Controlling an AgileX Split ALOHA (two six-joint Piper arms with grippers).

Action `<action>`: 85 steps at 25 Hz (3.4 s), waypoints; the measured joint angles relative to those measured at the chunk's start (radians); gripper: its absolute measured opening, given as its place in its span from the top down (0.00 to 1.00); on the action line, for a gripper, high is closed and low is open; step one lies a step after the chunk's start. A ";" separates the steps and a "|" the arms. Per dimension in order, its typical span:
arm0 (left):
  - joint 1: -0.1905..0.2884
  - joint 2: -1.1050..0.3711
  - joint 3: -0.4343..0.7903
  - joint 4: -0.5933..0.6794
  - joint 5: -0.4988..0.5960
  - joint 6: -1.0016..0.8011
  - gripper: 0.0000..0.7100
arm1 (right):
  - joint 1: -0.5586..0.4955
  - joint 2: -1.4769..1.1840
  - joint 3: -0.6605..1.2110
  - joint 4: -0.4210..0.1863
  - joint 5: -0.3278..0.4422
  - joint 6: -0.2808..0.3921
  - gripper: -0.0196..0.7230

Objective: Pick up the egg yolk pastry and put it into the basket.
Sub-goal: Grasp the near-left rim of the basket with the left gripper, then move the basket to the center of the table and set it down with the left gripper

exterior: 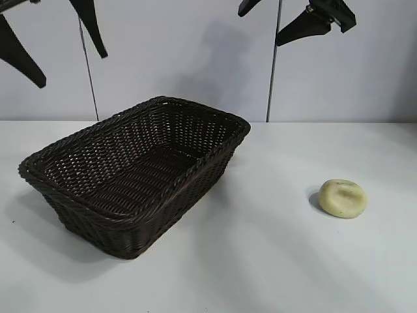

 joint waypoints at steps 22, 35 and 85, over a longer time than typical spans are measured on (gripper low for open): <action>0.000 0.085 0.282 -0.089 -0.476 -0.122 0.28 | 0.000 0.000 0.000 -0.012 0.000 0.000 0.26; 0.000 0.141 0.282 -0.093 -0.490 -0.131 0.72 | 0.000 0.000 0.000 -0.013 0.000 0.000 0.26; 0.171 0.436 -0.330 -0.291 0.077 0.936 0.86 | 0.000 0.000 0.000 -0.031 0.005 0.000 0.26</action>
